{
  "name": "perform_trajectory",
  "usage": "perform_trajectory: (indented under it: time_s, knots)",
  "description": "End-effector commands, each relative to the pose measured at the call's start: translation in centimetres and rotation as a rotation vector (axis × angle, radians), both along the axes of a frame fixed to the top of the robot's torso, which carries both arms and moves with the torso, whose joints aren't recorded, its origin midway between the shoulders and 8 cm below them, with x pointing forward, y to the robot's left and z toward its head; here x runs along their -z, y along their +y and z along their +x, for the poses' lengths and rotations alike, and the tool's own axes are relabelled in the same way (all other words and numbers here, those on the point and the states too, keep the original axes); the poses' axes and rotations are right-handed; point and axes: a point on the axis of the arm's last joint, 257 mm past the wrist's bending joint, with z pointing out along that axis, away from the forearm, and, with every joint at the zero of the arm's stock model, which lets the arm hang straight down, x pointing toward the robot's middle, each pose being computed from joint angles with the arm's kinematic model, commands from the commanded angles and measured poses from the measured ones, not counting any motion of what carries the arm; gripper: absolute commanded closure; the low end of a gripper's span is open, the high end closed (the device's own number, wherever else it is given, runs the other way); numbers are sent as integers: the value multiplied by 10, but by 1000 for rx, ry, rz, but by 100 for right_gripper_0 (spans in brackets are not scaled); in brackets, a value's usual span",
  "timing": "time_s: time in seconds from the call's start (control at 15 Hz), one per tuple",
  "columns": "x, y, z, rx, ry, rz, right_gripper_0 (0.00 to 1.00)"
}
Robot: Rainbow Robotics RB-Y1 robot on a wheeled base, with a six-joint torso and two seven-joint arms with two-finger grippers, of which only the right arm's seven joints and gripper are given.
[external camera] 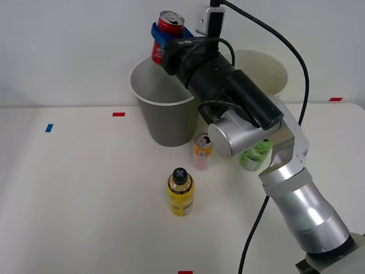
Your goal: Put cans in the gray bin, plastic bottles in the light green bin
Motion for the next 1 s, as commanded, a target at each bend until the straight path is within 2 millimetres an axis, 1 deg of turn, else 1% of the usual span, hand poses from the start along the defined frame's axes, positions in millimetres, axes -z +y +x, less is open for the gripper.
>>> perform_trajectory:
  time_s: [0.07, 0.2, 0.27, 0.6, 0.67, 0.8, 1.0]
  knots:
    - [1, -1, 0, -10, 18, 22, 47]
    - [1, 0, 0, -15, 24, 33, 41]
    - [1, 0, 0, -16, 24, 34, 40]
    - [-1, -1, 0, -20, 23, 47, 39]
    - [-2, -3, 0, -19, 22, 48, 37]
    - [-3, -3, 0, -21, 22, 56, 27]
    - [-3, -4, 0, -21, 24, 59, 19]
